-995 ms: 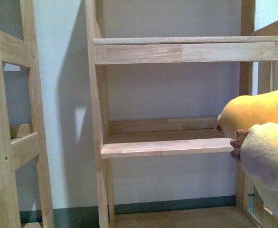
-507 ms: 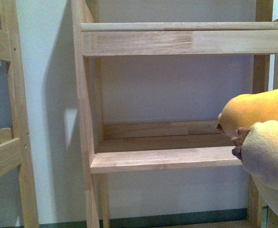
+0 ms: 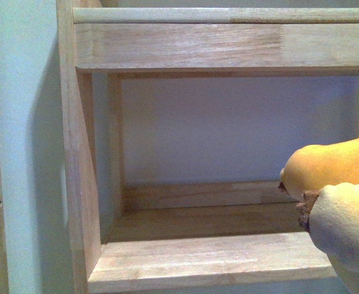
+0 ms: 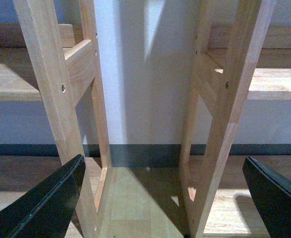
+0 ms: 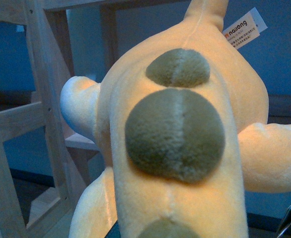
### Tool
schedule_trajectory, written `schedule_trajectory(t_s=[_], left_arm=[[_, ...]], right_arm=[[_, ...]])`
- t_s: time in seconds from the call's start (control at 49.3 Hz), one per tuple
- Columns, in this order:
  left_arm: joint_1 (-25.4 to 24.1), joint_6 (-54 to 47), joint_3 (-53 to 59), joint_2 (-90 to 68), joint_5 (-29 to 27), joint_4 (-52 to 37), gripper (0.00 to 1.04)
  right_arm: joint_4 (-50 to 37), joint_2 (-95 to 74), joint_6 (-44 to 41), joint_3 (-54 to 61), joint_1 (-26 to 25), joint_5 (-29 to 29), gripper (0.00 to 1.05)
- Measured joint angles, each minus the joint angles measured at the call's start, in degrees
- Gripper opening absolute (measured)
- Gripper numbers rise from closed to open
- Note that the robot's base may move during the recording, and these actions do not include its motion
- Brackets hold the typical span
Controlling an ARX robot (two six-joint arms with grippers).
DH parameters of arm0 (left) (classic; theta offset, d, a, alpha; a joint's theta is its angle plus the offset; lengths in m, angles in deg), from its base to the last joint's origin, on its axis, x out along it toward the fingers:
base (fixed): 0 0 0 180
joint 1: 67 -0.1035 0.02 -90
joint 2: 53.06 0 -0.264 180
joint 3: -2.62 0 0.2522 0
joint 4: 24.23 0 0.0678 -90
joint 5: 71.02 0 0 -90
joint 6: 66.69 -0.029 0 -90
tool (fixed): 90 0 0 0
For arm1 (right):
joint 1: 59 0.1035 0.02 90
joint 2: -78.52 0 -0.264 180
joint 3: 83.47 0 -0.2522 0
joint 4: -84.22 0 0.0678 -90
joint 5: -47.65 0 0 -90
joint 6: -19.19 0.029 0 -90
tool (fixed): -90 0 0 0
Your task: Put away toys
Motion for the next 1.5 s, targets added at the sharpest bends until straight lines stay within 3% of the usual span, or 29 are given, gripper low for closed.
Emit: schedule_trajectory(t_s=[0.386, 0.528, 0.649, 0.995, 1.502], left_arm=[[0.0, 0.0, 0.0, 0.0, 0.0, 0.0, 0.98], [0.0, 0.0, 0.0, 0.0, 0.0, 0.0, 0.98], [0.0, 0.0, 0.0, 0.0, 0.02, 0.0, 0.98], [0.0, 0.0, 0.0, 0.0, 0.02, 0.0, 0.98], [0.0, 0.0, 0.0, 0.0, 0.0, 0.0, 0.98]], right_arm=[[0.07, 0.0, -0.02, -0.02, 0.02, 0.13, 0.07], [8.39, -1.86, -0.74, -1.66, 0.17, 4.35, 0.07], [8.94, -6.12, -1.46, -4.2, -0.61, 5.53, 0.07], [3.02, -24.2, -8.74, -32.48, 0.42, 3.58, 0.07], [-3.8, -53.31, -5.49, -63.17, 0.9, 1.9, 0.07]])
